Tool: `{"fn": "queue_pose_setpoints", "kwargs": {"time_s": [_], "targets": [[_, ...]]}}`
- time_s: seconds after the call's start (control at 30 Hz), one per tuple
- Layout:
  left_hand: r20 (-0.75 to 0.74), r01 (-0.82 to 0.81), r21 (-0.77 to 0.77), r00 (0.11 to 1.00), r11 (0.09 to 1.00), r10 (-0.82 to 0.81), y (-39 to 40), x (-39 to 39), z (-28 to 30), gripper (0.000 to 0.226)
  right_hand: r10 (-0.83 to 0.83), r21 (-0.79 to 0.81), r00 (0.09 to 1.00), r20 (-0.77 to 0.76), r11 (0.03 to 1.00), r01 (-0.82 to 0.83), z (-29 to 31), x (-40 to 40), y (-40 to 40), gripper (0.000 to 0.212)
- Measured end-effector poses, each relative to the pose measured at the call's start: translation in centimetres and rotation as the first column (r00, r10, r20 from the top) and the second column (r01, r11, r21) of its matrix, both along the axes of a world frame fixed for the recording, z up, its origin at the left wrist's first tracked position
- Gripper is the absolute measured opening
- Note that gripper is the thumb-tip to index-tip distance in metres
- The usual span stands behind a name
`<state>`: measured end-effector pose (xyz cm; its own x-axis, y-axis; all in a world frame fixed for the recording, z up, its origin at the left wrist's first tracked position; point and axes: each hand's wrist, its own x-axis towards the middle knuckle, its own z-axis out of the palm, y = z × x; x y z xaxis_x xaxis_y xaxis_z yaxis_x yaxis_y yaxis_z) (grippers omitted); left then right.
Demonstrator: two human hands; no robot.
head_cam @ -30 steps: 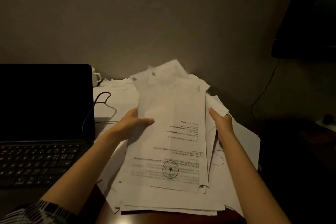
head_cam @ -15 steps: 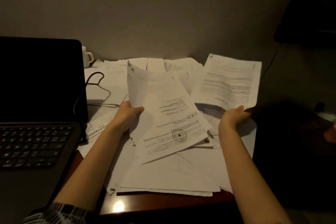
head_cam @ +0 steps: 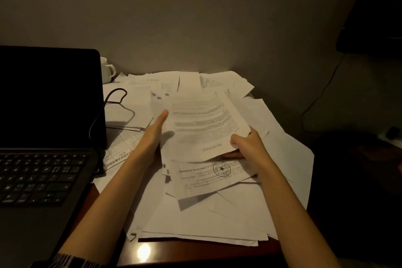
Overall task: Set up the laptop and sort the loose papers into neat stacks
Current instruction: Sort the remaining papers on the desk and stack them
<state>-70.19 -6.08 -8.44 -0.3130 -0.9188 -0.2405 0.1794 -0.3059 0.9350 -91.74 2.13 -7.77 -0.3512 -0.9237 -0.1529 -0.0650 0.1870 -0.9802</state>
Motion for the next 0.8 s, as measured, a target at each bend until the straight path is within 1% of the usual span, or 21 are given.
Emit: {"fn": "queue_pose_setpoints", "kwargs": {"time_s": [0.07,0.1,0.13,0.17,0.2,0.23,0.27,0.3,0.33,0.37,0.43,0.47,0.5,0.53,0.57,0.6,0.63,0.67,0.73,0.8], "targets": [[0.098,-0.007,-0.086,0.995,0.996,0.016,-0.3,0.0,-0.1,0.024,0.168,0.033,0.975,0.143,0.984,-0.174,1.0,0.5,0.8,0.033],[0.165,-0.017,-0.117,0.986,0.993,0.036,-0.6,0.1,-0.3,0.025,0.216,0.054,0.960,0.180,0.972,-0.229,1.2,0.5,1.0,0.031],[0.216,-0.014,-0.136,0.975,0.991,0.044,-0.6,0.1,-0.4,0.030,0.207,0.073,0.961,0.183,0.972,-0.223,1.2,0.4,1.0,0.027],[0.236,-0.006,-0.155,0.971,0.988,0.043,-0.5,0.2,-0.5,0.032,0.144,0.082,0.983,0.117,0.985,-0.154,1.1,0.2,0.8,0.021],[0.228,0.009,-0.179,0.973,0.984,0.032,-0.4,0.2,-0.5,0.033,0.027,0.072,1.000,-0.016,0.997,-0.025,0.8,-0.1,0.5,0.016],[0.214,0.016,-0.211,0.976,0.977,0.030,-0.3,0.3,-0.6,0.034,-0.114,0.032,0.979,-0.169,0.992,0.121,0.5,-0.7,0.3,0.016],[0.180,0.010,-0.235,0.983,0.972,0.033,-0.2,0.3,-0.7,0.035,-0.244,-0.038,0.924,-0.295,0.969,0.244,0.3,-1.1,0.1,0.022],[0.138,0.002,-0.259,0.990,0.966,0.035,-0.1,0.3,-0.7,0.035,-0.333,-0.102,0.876,-0.349,0.943,0.318,0.2,-1.4,0.0,0.028],[0.093,-0.013,-0.276,0.995,0.961,0.040,0.1,0.2,-0.6,0.035,-0.372,-0.150,0.865,-0.336,0.928,0.340,0.2,-1.7,0.0,0.033],[0.062,-0.028,-0.288,0.997,0.957,0.048,0.5,0.1,-0.3,0.035,-0.360,-0.157,0.889,-0.285,0.932,0.327,0.2,-1.8,-0.1,0.037],[0.003,-0.058,-0.328,0.998,0.943,0.063,0.7,0.1,0.1,0.034,-0.242,-0.112,0.965,-0.105,0.967,0.230,0.9,-1.8,-0.2,0.046],[-0.014,-0.064,-0.365,0.998,0.929,0.064,0.7,0.1,0.5,0.034,-0.184,-0.090,0.983,-0.010,0.979,0.182,1.1,-1.9,-0.3,0.053],[-0.010,-0.065,-0.415,0.998,0.907,0.066,0.7,0.2,1.0,0.035,-0.148,-0.071,0.987,0.062,0.986,0.152,1.5,-2.2,-0.5,0.059],[-0.001,-0.068,-0.467,0.997,0.882,0.076,0.8,0.2,1.6,0.035,-0.130,-0.063,0.986,0.103,0.989,0.137,2.0,-2.6,-0.7,0.064],[-0.005,-0.073,-0.511,0.997,0.856,0.082,1.0,0.2,2.5,0.034,-0.122,-0.072,0.983,0.137,0.989,0.133,2.7,-2.9,-0.9,0.065],[-0.022,-0.084,-0.543,0.996,0.835,0.086,1.1,0.1,3.4,0.035,-0.108,-0.109,0.980,0.165,0.986,0.127,3.5,-3.2,-1.0,0.058],[-0.035,-0.089,-0.584,0.996,0.807,0.084,1.2,-0.1,4.4,0.035,-0.079,-0.166,0.982,0.172,0.980,0.108,4.5,-3.3,-1.2,0.046],[-0.050,-0.097,-0.628,0.995,0.772,0.085,1.3,-0.3,5.4,0.036,-0.048,-0.237,0.989,0.138,0.968,0.080,5.7,-3.3,-1.1,0.036],[-0.069,-0.130,-0.712,0.991,0.690,0.115,1.3,-0.8,7.4,0.034,-0.042,-0.351,0.997,0.069,0.934,0.064,8.1,-2.9,-0.9,0.027],[-0.090,-0.146,-0.771,0.989,0.620,0.121,1.1,-1.1,9.2,0.032,-0.080,-0.441,0.992,0.102,0.890,0.117,10.3,-2.5,-0.9,0.022]]}}
